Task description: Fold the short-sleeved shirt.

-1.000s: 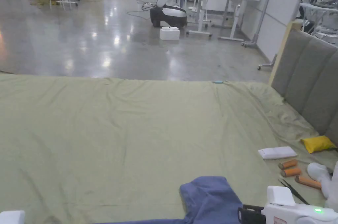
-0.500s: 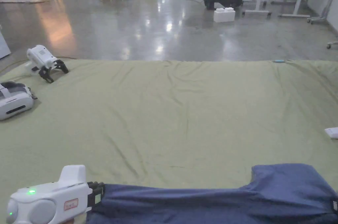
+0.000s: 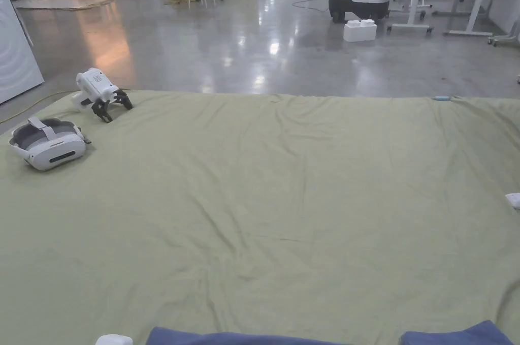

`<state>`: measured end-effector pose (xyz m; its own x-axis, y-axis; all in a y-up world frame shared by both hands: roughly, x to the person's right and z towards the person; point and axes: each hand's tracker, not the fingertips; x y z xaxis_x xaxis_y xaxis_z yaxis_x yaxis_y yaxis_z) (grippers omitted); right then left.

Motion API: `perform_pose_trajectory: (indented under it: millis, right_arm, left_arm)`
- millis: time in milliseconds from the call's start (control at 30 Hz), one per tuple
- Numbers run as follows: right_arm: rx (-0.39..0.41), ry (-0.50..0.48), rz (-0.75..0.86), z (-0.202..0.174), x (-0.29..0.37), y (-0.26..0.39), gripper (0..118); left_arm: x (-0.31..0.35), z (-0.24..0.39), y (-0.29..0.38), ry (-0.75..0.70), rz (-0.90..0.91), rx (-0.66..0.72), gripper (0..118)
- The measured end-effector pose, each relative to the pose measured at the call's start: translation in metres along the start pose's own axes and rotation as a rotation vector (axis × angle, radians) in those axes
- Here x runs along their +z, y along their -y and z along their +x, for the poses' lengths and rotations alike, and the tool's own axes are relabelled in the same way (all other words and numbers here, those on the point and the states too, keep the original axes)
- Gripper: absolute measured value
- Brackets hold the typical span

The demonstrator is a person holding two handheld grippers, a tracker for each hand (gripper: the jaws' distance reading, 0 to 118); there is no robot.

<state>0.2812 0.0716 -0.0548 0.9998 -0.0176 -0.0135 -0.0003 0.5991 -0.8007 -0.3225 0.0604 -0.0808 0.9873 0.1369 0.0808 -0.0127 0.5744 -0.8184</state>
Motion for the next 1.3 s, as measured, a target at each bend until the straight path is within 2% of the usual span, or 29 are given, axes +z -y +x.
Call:
perform_pose_trajectory:
  millis: [33, 67, 100, 133, 200, 267, 367, 433, 500, 533, 600, 633, 667, 700, 733, 833, 1033, 1200, 1233, 1267, 1300]
  right_arm:
    - [0.005, 0.011, -0.006, -0.001, -0.001, -0.002, 27]
    - [0.010, 0.033, -0.014, -0.001, 0.000, -0.003, 44]
    - [0.007, 0.029, -0.005, -0.002, 0.004, -0.005, 71]
    - [-0.018, 0.011, 0.060, 0.005, 0.012, -0.009, 79]
    - [-0.064, -0.025, 0.181, -0.001, 0.040, -0.023, 77]
    - [-0.046, -0.078, 0.334, -0.017, 0.082, -0.048, 77]
    - [-0.003, -0.111, 0.588, -0.047, 0.137, -0.074, 77]
    - [0.012, -0.179, 0.698, -0.064, 0.165, -0.087, 77]
    - [0.041, -0.180, 0.770, -0.079, 0.187, -0.096, 77]
    - [0.061, -0.181, 0.811, -0.088, 0.196, -0.099, 77]
    - [0.065, -0.195, 0.865, -0.099, 0.211, -0.100, 65]
    - [0.069, -0.215, 0.870, -0.104, 0.217, -0.099, 53]
    - [0.081, -0.237, 0.876, -0.108, 0.219, -0.099, 26]
    - [0.090, -0.248, 0.872, -0.112, 0.222, -0.098, 2]
    - [0.091, -0.238, 0.882, -0.116, 0.224, -0.096, 0]
    - [0.111, -0.251, 0.879, -0.124, 0.227, -0.093, 0]
    - [0.076, -0.238, 0.899, -0.122, 0.226, -0.093, 0]
    - [0.063, -0.235, 0.867, -0.117, 0.218, -0.092, 0]
    - [0.059, -0.238, 0.850, -0.115, 0.215, -0.090, 0]
    - [0.059, -0.243, 0.828, -0.114, 0.211, -0.088, 0]
    - [0.058, -0.259, 0.781, -0.112, 0.204, -0.085, 0]
  left_arm:
    - [0.003, -0.001, -0.002, -0.009, 0.007, 0.020, 39]
    - [0.008, -0.003, -0.005, -0.055, 0.033, 0.030, 54]
    - [0.016, -0.002, -0.008, -0.078, 0.071, 0.024, 75]
    - [0.030, 0.001, -0.013, -0.095, 0.130, 0.014, 86]
    - [0.066, 0.009, -0.029, -0.074, 0.270, -0.003, 88]
    - [0.107, 0.021, -0.048, -0.031, 0.408, -0.023, 88]
    - [0.174, 0.053, -0.066, -0.036, 0.673, -0.023, 88]
    - [0.210, 0.075, -0.069, -0.059, 0.825, -0.025, 88]
    - [0.239, 0.096, -0.069, -0.087, 0.935, -0.049, 83]
    - [0.250, 0.107, -0.067, -0.094, 0.974, -0.059, 75]
    - [0.266, 0.120, -0.064, -0.110, 1.037, -0.095, 33]
    - [0.273, 0.128, -0.062, -0.120, 1.043, -0.109, 18]
    - [0.277, 0.132, -0.061, -0.116, 1.044, -0.119, 8]
    - [0.283, 0.137, -0.058, -0.110, 1.046, -0.124, 4]
    - [0.284, 0.136, -0.057, -0.092, 1.045, -0.131, 0]
    - [0.291, 0.143, -0.052, -0.039, 1.030, -0.128, 0]
    - [0.293, 0.147, -0.053, -0.066, 1.025, -0.173, 0]
    - [0.281, 0.127, -0.058, -0.003, 0.989, -0.089, 0]
    - [0.274, 0.117, -0.059, 0.040, 0.946, -0.053, 3]
    - [0.261, 0.102, -0.061, 0.107, 0.874, -0.014, 20]
    - [0.237, 0.076, -0.063, 0.167, 0.801, 0.047, 44]
